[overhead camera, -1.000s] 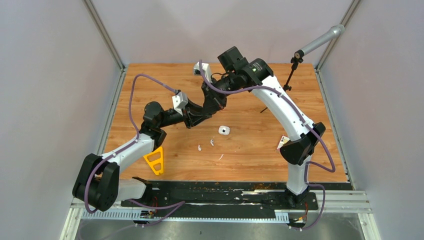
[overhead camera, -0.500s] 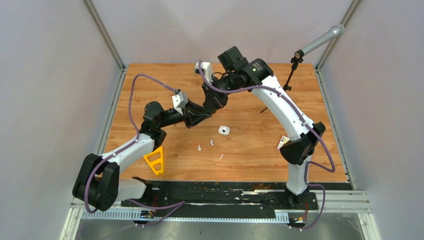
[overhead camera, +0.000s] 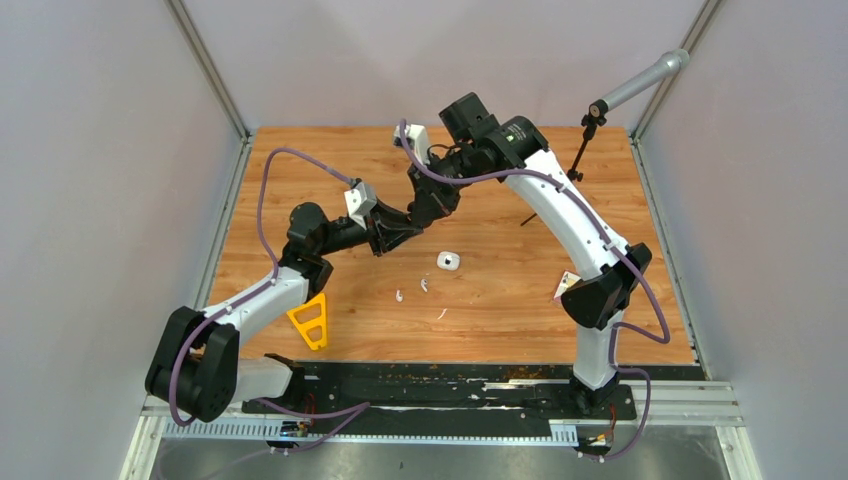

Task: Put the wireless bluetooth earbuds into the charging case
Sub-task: Insert the left earbud into the left side groove of the charging case.

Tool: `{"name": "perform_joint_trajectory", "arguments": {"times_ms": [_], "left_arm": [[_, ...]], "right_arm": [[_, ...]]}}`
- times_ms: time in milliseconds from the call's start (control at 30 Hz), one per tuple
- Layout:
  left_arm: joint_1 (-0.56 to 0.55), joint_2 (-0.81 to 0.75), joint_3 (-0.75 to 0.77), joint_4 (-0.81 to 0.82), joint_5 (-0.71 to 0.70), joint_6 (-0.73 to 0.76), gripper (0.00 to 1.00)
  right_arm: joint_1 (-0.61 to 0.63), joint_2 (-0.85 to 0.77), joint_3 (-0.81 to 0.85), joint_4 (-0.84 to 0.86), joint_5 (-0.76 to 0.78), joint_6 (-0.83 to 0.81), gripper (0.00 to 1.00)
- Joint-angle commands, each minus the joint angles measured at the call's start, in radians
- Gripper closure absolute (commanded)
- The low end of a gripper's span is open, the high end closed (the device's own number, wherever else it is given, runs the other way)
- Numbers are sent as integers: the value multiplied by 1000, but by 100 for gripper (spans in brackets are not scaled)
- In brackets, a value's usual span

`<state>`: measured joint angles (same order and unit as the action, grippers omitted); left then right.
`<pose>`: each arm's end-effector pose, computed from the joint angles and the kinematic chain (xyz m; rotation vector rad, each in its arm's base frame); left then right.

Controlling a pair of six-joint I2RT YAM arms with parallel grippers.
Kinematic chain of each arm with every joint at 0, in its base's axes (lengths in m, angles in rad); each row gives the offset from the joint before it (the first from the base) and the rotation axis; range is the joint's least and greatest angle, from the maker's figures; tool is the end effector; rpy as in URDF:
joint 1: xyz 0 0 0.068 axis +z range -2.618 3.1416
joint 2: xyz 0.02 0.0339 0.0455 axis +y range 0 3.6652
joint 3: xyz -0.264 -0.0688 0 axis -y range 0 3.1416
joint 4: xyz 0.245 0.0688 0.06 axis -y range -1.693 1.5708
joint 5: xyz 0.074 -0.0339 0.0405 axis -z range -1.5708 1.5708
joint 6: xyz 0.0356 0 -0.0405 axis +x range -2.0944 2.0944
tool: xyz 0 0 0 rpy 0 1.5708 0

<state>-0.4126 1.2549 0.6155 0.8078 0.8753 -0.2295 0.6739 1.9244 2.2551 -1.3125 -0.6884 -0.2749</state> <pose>0.2326 -0.1316 0.2826 0.8821 1.2961 -1.1214 0.2828 0.2548 0.4131 -1.3910 2.1106 1.0340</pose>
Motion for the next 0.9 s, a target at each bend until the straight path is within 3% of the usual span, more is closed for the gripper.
{"name": "perform_joint_trajectory", "arguments": {"times_ms": [0,367,867], "left_arm": [[-8,-8,31,67,34,10,100],[-8,-5,18,84,22,-2,100],[-8,-11,-5,124,7,-9,100]], "right_arm": [[-21,-39,-12,19,59,-14,100],[-18,-31,-7,2,-1,-40,97],[-23,-122,37,-84,39,-147,95]]}}
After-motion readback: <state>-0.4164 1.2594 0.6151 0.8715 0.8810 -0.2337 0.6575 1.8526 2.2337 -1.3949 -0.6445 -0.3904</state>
